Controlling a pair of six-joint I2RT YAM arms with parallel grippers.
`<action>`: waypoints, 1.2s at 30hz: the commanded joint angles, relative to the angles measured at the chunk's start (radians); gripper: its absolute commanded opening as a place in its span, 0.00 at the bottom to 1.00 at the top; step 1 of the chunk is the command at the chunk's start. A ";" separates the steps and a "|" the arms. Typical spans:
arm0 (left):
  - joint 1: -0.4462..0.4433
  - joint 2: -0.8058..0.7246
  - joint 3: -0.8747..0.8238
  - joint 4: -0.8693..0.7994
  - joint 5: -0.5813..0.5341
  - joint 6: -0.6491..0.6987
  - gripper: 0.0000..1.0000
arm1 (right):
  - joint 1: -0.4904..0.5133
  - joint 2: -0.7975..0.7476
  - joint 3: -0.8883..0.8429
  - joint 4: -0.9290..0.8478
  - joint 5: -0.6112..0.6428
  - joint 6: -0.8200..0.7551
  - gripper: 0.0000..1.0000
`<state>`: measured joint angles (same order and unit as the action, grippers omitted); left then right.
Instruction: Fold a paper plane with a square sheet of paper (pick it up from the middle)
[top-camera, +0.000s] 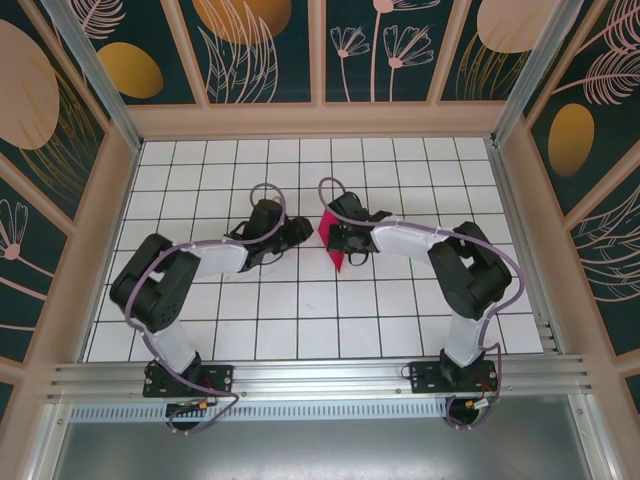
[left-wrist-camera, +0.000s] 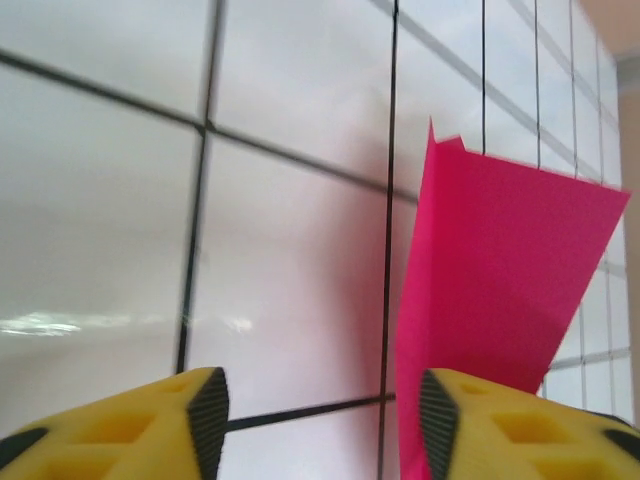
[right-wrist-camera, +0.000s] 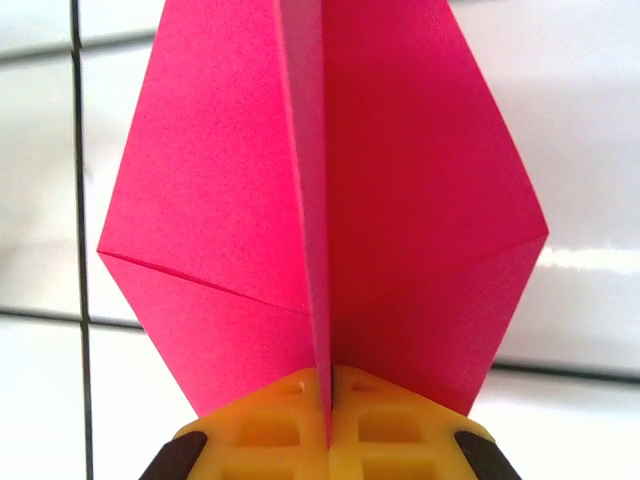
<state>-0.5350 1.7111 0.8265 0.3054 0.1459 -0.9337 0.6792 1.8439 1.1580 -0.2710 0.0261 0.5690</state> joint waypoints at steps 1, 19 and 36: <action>0.028 -0.097 -0.017 -0.129 -0.144 0.021 0.67 | -0.041 0.069 0.102 -0.045 0.067 -0.058 0.00; 0.040 -0.133 -0.047 -0.200 -0.252 0.049 0.90 | -0.115 0.371 0.462 -0.123 0.153 -0.114 0.00; 0.040 -0.121 -0.043 -0.204 -0.247 0.050 0.98 | -0.112 0.386 0.445 -0.101 0.147 -0.070 0.18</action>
<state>-0.4992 1.5730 0.7849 0.1181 -0.0948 -0.8986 0.5636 2.2059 1.5997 -0.3698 0.1673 0.4812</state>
